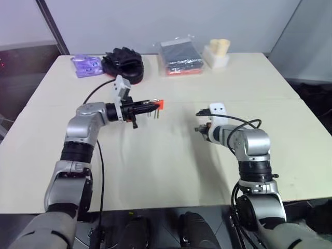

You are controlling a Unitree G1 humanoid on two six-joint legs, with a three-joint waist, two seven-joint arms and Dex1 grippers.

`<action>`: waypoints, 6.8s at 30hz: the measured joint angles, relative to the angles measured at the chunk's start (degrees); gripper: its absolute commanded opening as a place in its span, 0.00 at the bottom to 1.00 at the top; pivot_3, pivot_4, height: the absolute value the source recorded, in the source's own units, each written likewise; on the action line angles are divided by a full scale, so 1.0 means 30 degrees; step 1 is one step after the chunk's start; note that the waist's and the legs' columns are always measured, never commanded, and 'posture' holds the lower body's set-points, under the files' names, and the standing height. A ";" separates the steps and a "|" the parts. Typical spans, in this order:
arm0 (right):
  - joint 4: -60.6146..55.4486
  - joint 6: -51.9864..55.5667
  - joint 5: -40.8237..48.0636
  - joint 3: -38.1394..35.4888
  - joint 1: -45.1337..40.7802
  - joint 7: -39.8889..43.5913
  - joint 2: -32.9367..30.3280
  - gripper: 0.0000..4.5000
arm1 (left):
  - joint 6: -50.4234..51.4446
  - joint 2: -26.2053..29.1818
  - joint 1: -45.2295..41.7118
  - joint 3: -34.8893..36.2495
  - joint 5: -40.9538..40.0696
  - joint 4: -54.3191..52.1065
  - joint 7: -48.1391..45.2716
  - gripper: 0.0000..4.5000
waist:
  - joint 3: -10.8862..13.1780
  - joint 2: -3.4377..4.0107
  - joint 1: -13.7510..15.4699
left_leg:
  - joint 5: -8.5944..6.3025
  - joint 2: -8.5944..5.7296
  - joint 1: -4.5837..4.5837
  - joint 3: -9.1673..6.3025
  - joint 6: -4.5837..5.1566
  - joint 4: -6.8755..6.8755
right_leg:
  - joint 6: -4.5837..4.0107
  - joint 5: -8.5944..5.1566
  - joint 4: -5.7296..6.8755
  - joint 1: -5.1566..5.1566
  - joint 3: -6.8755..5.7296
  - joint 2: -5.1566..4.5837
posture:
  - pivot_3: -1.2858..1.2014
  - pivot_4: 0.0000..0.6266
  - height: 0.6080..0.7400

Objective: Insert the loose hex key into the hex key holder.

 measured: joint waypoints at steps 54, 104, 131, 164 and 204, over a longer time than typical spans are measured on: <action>-0.2261 -1.1469 0.5038 -0.0490 -0.3683 0.1504 0.2244 0.01 | -0.4892 -0.1394 -0.8679 0.0808 0.1996 1.1906 -0.2195 0.00 | 0.0050 0.0060 -0.0061 | -0.0002 -0.0013 -0.0138 0.0009 0.0003 -0.0051 | 0.0005 -0.0001 0.0008 -0.0145 -0.0028 0.0000 | 0.52 0.24 1.00; -0.2091 -1.2124 0.5362 0.0104 -0.3202 0.1419 0.2144 0.01 | -0.5014 -0.1487 -0.8677 0.1000 0.2180 1.2060 -0.1823 0.00 | 0.0050 0.0060 -0.0065 | -0.0002 -0.0013 -0.0138 0.0008 0.0003 -0.0050 | 0.0005 -0.0001 0.0017 -0.0145 -0.0027 0.0029 | 0.52 0.24 1.00; -0.2058 -1.2098 0.4604 0.0622 -0.2737 0.2108 0.0230 0.99 | -0.4961 -0.1463 -0.8677 0.1360 0.2183 1.2046 -0.1771 0.00 | 0.0050 0.0060 -0.0059 | -0.0002 -0.0013 -0.0139 0.0010 0.0003 -0.0047 | 0.0005 -0.0001 0.0017 -0.0143 -0.0027 0.0030 | 0.52 0.24 1.00; -0.5001 -1.1527 0.4591 0.2147 0.1099 0.5042 -0.2701 0.99 | 0.3072 -0.1587 -0.3955 0.1456 0.2925 1.3315 0.1908 0.00 | 0.0048 0.0055 0.0123 | -0.0005 0.0002 -0.0104 0.0010 0.0008 -0.0008 | 0.0006 -0.0002 0.0014 -0.0114 -0.0023 0.0049 | 0.52 0.24 1.00; -0.5013 -1.1893 0.3919 0.2161 0.1225 0.4939 -0.2650 1.00 | -0.0833 -0.1469 -0.4679 0.2834 0.3890 1.5104 0.5586 0.99 | 0.0044 0.0056 -0.0043 | -0.0004 0.0002 -0.0043 0.0013 0.0007 -0.0012 | 0.0006 -0.0001 0.0035 -0.0076 -0.0024 0.0003 | 0.52 0.24 1.00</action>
